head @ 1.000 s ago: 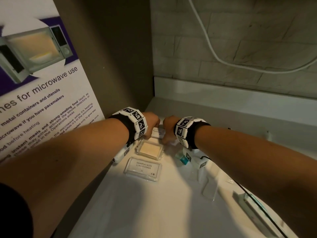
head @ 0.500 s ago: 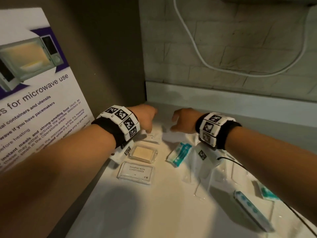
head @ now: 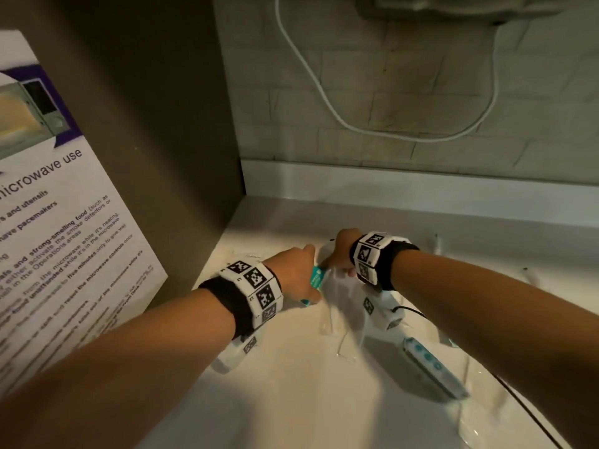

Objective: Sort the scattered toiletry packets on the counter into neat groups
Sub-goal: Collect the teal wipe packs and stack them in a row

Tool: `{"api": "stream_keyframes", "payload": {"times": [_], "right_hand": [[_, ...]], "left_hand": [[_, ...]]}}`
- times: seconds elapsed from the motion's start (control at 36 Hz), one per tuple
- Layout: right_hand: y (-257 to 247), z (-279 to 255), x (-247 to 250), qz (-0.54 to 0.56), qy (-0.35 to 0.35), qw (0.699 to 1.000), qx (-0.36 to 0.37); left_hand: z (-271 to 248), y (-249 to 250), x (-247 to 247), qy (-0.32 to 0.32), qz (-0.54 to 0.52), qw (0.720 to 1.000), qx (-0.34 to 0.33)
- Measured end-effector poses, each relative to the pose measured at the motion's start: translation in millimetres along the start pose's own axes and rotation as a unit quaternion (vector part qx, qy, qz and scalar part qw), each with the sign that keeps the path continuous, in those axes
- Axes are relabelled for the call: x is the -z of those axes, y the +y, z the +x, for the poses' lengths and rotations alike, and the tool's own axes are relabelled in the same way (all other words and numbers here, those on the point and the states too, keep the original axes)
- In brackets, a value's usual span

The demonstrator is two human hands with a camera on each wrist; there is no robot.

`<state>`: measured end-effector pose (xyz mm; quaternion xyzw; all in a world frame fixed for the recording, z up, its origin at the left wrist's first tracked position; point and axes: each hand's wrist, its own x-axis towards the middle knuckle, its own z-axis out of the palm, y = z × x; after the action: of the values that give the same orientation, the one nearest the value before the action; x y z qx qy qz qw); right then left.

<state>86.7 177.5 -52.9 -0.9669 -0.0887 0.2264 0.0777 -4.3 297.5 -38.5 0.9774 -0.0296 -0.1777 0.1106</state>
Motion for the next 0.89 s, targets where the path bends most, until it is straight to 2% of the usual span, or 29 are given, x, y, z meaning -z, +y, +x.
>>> {"api": "stream_keyframes", "payload": {"times": [0.11,0.22,0.36,0.53,0.64,0.75,0.89], "right_hand": [[4,-3,3,-0.023,0.014,0.999,0.035],[5,-7,5,-0.006,0.005,1.0,0.024],[14,-22,21,0.081,0.036,0.996,0.015],[61,-41,63,0.146,0.104,0.984,0.024],[108,-60,85,0.106,0.169,0.98,-0.006],[149,-70,87,0.102,0.156,0.981,-0.046],[170,-75,71,0.118,0.127,0.983,-0.058]], "left_hand": [[-1,-5,3,-0.008,-0.008,1.0,0.011],[-5,-10,12,0.009,-0.019,1.0,0.006],[-9,-9,24,0.053,-0.034,0.998,-0.031],[-19,10,28,0.098,-0.099,0.986,-0.095],[-16,19,21,0.113,-0.095,0.982,-0.119],[3,14,11,0.103,-0.048,0.988,-0.102],[27,11,-2,0.079,0.021,0.996,-0.045]]}}
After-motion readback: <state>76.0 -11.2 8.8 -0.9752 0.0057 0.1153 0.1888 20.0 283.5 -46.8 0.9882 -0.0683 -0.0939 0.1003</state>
